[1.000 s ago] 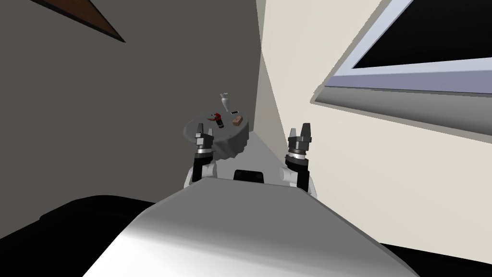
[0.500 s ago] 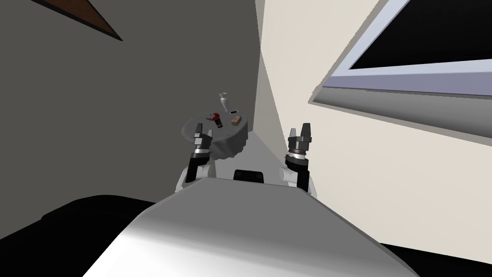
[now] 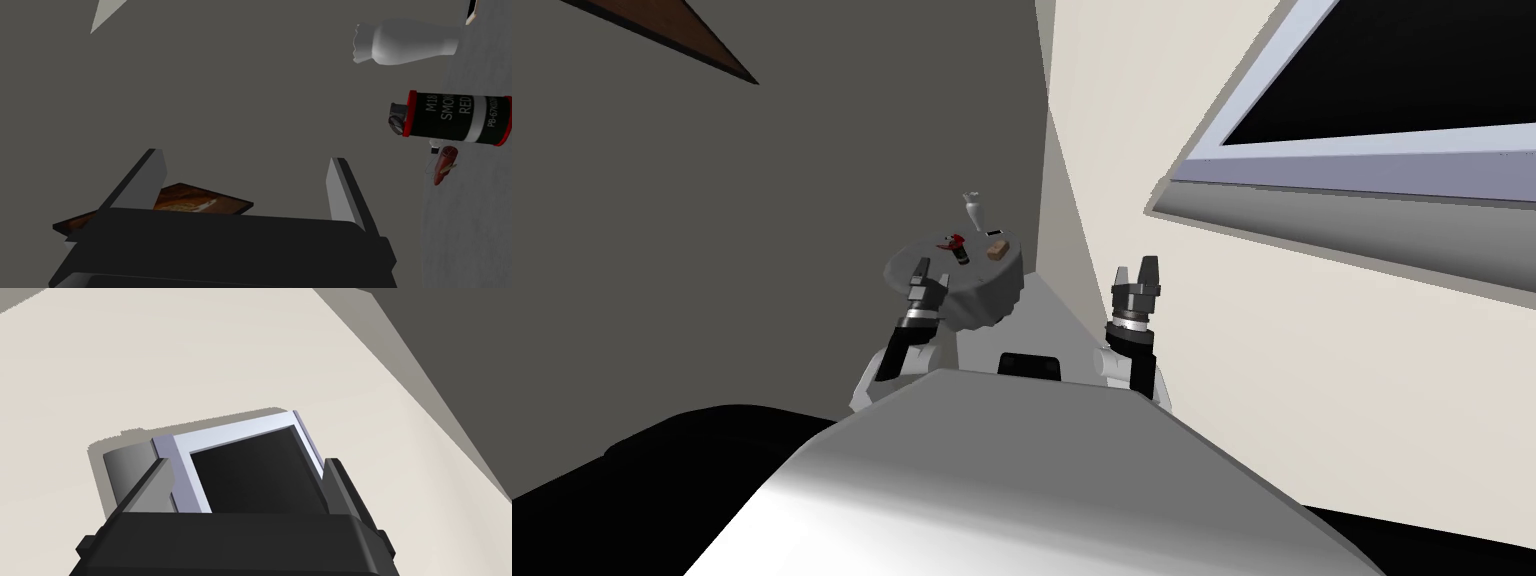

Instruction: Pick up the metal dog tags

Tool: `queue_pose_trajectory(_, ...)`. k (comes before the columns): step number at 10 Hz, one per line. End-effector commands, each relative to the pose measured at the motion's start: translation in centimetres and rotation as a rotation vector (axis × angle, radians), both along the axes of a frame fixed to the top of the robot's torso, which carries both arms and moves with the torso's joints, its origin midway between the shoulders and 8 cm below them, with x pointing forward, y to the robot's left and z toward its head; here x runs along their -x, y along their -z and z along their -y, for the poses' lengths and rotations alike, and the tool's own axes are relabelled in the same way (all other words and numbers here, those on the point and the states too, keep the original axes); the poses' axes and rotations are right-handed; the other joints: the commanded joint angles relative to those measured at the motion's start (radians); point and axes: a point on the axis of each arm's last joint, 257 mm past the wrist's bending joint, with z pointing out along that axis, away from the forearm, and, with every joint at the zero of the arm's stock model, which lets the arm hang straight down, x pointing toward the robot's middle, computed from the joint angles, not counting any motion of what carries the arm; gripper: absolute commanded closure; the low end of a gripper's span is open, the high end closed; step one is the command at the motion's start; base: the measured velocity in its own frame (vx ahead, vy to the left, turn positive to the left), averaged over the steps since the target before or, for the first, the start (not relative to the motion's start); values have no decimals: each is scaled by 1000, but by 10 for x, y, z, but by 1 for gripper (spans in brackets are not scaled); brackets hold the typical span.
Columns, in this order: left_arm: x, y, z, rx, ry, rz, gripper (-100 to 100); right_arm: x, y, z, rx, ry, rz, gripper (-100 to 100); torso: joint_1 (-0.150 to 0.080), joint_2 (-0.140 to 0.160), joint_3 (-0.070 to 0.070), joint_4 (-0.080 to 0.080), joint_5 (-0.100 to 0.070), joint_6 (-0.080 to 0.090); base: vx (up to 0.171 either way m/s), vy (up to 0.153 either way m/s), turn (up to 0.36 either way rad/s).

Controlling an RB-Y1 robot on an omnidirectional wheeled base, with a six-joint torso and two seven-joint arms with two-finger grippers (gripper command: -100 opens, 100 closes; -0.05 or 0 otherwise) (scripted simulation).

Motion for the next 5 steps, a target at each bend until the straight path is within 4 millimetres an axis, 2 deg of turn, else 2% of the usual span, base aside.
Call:
queue_pose_trajectory(1, 1, 4, -10, 0, -2, -47, -100, 0, 0, 0, 0, 0, 0, 0, 0, 0, 0, 0, 0, 0, -36, -107, -16)
queue_pose_trajectory(5, 0, 13, -23, 4, -10, -122, -100, 0, 0, 0, 0, 0, 0, 0, 0, -1, 0, 0, 0, 0, -13, -82, -5)
